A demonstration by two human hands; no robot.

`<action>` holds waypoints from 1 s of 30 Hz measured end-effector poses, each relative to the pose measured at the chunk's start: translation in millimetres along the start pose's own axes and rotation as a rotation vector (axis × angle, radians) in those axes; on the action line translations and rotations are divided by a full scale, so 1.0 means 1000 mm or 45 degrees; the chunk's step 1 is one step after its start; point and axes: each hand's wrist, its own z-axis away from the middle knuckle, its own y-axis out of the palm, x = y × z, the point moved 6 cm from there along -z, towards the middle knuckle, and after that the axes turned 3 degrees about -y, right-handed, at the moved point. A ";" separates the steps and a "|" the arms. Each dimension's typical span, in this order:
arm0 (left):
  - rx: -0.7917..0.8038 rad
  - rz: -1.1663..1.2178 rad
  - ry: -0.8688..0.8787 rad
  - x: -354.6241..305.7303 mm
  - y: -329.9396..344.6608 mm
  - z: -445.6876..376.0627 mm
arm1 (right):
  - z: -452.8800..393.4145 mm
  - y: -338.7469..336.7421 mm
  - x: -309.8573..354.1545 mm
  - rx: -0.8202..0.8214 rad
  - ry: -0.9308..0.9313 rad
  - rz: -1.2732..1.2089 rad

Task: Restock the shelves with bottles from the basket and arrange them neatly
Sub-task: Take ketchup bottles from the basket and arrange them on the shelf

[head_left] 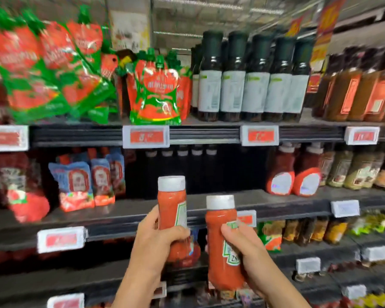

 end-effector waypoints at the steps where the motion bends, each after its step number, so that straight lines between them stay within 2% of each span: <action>1: -0.049 -0.040 0.017 -0.006 0.005 -0.009 | -0.009 -0.001 0.005 0.017 -0.015 0.008; 9: -0.317 -0.308 0.059 -0.022 0.023 -0.082 | -0.090 -0.052 0.047 -0.041 -0.249 0.304; 14: -0.517 -0.461 0.027 -0.015 0.014 -0.110 | -0.139 -0.085 0.058 0.058 -0.291 0.438; 17: -0.544 -0.534 0.074 -0.019 0.013 -0.117 | -0.162 -0.093 0.047 0.033 -0.237 0.417; 21: -0.620 -0.529 0.056 -0.018 -0.003 -0.129 | -0.183 -0.101 0.024 -0.015 -0.010 0.377; 25: -0.508 -0.482 0.135 -0.017 -0.013 -0.148 | -0.201 -0.094 0.030 0.017 -0.169 0.321; 27: -0.426 -0.491 0.126 -0.018 -0.020 -0.161 | -0.209 -0.090 0.035 -0.004 -0.237 0.411; 30: -0.294 -0.617 0.112 -0.022 -0.025 -0.182 | -0.220 -0.088 0.031 -0.055 -0.204 0.598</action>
